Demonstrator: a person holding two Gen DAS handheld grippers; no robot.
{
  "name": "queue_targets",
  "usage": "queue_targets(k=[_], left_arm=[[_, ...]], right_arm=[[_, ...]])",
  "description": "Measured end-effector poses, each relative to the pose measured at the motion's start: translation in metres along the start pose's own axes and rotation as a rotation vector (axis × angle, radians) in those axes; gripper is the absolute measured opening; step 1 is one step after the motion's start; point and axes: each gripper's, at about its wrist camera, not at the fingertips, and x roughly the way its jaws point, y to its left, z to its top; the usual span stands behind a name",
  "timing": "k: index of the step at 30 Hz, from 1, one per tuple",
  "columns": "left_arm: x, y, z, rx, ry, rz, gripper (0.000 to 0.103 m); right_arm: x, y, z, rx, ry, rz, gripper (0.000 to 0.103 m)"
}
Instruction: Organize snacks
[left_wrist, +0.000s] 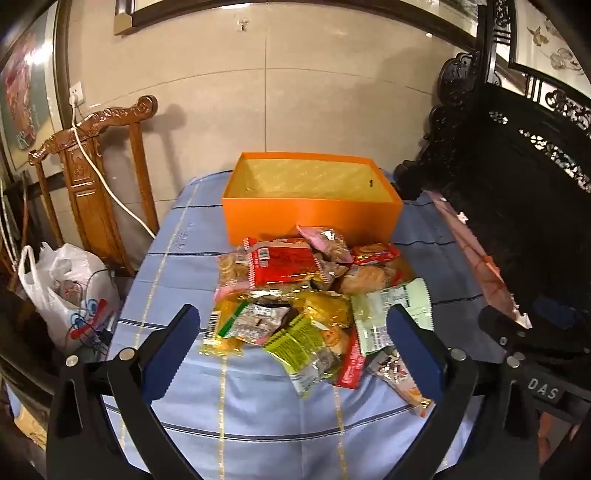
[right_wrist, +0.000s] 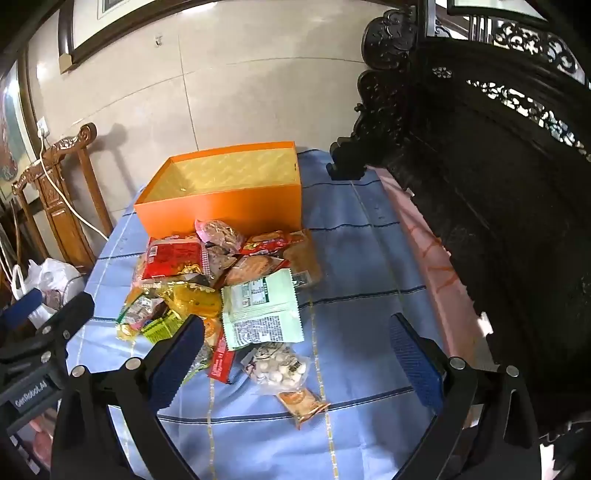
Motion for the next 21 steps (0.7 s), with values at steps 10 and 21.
queue_targets(k=[10, 21], left_arm=[[0.006, -0.004, -0.001, 0.002, 0.01, 0.001, 0.099], [0.008, 0.002, 0.002, -0.004, 0.024, 0.009, 0.099]], right_arm=[[-0.002, 0.002, -0.004, -0.036, -0.02, -0.042, 0.1], [-0.006, 0.008, 0.0, -0.076, -0.037, -0.035, 0.1]])
